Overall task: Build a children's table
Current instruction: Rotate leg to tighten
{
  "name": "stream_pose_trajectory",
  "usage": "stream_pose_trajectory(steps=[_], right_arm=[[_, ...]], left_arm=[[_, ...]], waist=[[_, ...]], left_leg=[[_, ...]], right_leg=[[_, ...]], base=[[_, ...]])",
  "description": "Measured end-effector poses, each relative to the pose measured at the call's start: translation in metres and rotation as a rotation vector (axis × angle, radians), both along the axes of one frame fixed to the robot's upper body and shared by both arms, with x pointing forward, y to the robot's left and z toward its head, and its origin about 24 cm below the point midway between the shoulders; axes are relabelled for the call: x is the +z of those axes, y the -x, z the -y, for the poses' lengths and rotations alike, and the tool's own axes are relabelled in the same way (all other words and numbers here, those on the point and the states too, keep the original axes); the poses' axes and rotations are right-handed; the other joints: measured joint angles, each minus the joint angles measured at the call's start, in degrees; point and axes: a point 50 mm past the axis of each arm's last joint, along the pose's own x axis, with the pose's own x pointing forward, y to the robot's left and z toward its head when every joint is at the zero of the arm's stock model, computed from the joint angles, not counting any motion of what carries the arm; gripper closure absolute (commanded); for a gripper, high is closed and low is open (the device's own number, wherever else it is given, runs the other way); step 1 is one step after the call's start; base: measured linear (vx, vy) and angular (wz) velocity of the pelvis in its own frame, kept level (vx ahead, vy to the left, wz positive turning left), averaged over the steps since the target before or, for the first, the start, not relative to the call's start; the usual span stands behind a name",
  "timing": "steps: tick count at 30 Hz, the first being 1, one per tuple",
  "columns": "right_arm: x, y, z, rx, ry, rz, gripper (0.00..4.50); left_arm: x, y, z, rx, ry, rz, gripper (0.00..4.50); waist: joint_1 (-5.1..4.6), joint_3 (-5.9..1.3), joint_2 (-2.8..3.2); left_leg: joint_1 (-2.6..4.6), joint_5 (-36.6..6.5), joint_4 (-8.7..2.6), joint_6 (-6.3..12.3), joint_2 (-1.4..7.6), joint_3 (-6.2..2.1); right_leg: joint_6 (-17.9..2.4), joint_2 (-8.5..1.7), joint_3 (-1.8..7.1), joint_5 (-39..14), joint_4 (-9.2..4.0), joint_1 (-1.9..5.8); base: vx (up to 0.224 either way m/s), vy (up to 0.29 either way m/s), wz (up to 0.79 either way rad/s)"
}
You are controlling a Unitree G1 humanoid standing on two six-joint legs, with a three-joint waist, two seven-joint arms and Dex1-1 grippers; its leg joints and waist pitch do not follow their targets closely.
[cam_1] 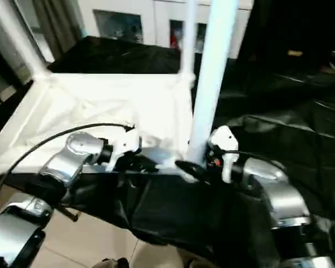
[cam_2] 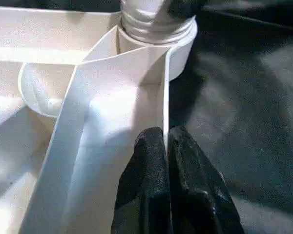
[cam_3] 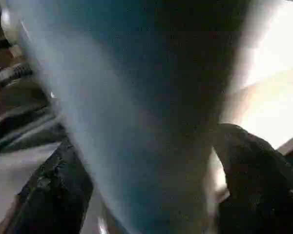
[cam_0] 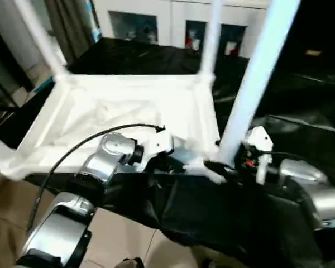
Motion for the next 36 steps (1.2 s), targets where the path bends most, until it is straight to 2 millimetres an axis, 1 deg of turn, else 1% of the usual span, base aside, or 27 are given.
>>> stream_pose_trajectory(steps=[5,6,8,11,13,16,17,20,23,24,28,32,34,36], right_arm=[[0.000,0.003,-0.002,0.087,0.008,-0.021,0.69],[0.001,0.003,-0.001,0.097,0.006,-0.025,0.94],[0.000,0.003,-0.001,0.112,-0.002,-0.036,0.94],[-0.001,0.004,-0.001,0.129,-0.006,-0.045,1.36],[-0.001,0.005,-0.002,0.141,-0.013,-0.056,1.41],[-0.002,0.007,-0.002,0.147,-0.022,-0.074,1.72],[-0.003,0.007,-0.002,0.146,-0.024,-0.077,1.72],[-0.003,0.009,-0.002,0.133,-0.026,-0.069,1.98],[-0.005,0.008,-0.003,0.060,-0.034,-0.051,2.10],[-0.006,0.006,-0.004,0.021,-0.038,-0.039,2.16],[-0.009,-0.008,-0.008,-0.210,-0.052,0.023,2.33],[-0.013,-0.020,-0.015,-0.393,-0.079,0.054,2.40],[-0.015,-0.028,-0.023,-0.526,-0.103,0.063,2.40],[-0.015,-0.034,-0.028,-0.614,-0.106,0.071,2.40]], left_arm=[[0.000,0.003,-0.005,-0.036,-0.007,-0.027,4.50],[0.000,0.003,-0.006,-0.038,-0.007,-0.031,4.50],[-0.001,0.004,-0.007,-0.040,-0.007,-0.037,4.50],[-0.001,0.004,-0.008,-0.040,-0.007,-0.045,4.50],[-0.001,0.004,-0.008,-0.038,-0.006,-0.048,4.50],[-0.001,0.004,-0.007,-0.038,-0.005,-0.054,4.50],[-0.001,0.004,-0.007,-0.037,-0.005,-0.055,4.50],[-0.002,0.004,-0.005,-0.030,-0.002,-0.053,4.50],[-0.003,0.001,-0.002,0.005,0.003,-0.042,4.50],[-0.004,-0.001,-0.001,0.027,0.005,-0.039,4.50],[-0.005,-0.011,0.010,0.154,0.020,-0.009,4.50],[-0.005,-0.017,0.023,0.248,0.026,0.021,4.50],[-0.006,-0.020,0.030,0.303,0.034,0.035,4.50],[-0.006,-0.022,0.037,0.335,0.036,0.043,4.50]], waist=[[0.31,0.05,-0.06],[0.32,0.06,-0.07],[0.32,0.07,-0.10],[0.31,0.08,-0.11],[0.32,0.10,-0.14],[0.36,0.09,-0.13],[0.38,0.09,-0.12],[0.43,0.08,-0.10],[0.37,0.07,-0.10],[0.21,0.07,-0.11],[-0.98,0.06,-0.17],[-1.23,0.01,-0.26],[-1.47,-0.02,-0.30],[-1.66,-0.04,-0.25]], left_leg=[[0.00,-0.1,0.32,0.02,0.02,0.01],[0.02,-0.1,0.39,0.01,0.04,0.01],[0.05,-0.2,0.41,-0.26,0.04,0.01],[0.06,-0.2,0.42,-0.27,0.05,0.01],[0.07,-0.2,0.42,-0.28,0.05,0.01],[0.07,-0.2,0.42,-0.26,0.05,0.01],[0.07,-0.2,0.42,-0.26,0.05,0.01],[0.12,-0.2,0.42,-0.25,0.05,0.01],[0.20,-0.2,0.43,-0.28,0.05,0.01],[0.23,-0.2,0.42,-0.28,0.04,0.01],[0.31,-0.2,0.41,-0.34,-0.05,-0.02],[0.44,-0.2,0.31,-0.35,-0.12,-0.10],[0.46,-0.2,0.27,-0.37,-0.14,-0.16],[0.47,-0.2,0.24,-0.41,-0.22,-0.21]], right_leg=[[-0.2,-0.03,0.02,-0.1,0.31,-0.02],[-0.1,-0.03,0.03,-0.1,0.39,-0.02],[-0.1,-0.03,0.04,-0.1,0.42,0.01],[-0.1,-0.03,0.06,-0.1,0.47,0.01],[-0.1,-0.03,0.05,-0.1,0.49,0.01],[-0.1,-0.03,0.05,-0.1,0.49,0.01],[-0.1,-0.03,0.05,-0.1,0.48,0.01],[-0.1,-0.03,0.05,-0.1,0.48,0.04],[-0.1,-0.03,0.06,-0.1,0.49,0.12],[-0.1,-0.03,0.09,-0.1,0.48,0.13],[-0.1,-0.05,0.15,-0.1,0.45,0.12],[0.3,-0.04,0.16,-0.3,0.44,0.15],[0.3,-0.03,0.15,-0.3,0.43,0.14],[0.3,-0.05,0.17,-0.4,0.38,0.14]], base=[[0.000,0.000,0.00],[0.000,0.000,0.00],[0.000,0.000,0.00],[0.000,0.000,0.00],[0.000,0.000,0.00],[0.000,0.000,0.00],[0.000,0.000,0.00],[0.000,0.000,0.00],[0.000,0.000,0.00],[0.000,0.000,0.00],[0.000,0.000,0.00],[0.000,0.000,0.00],[0.000,0.000,0.00],[0.000,0.000,0.00]])
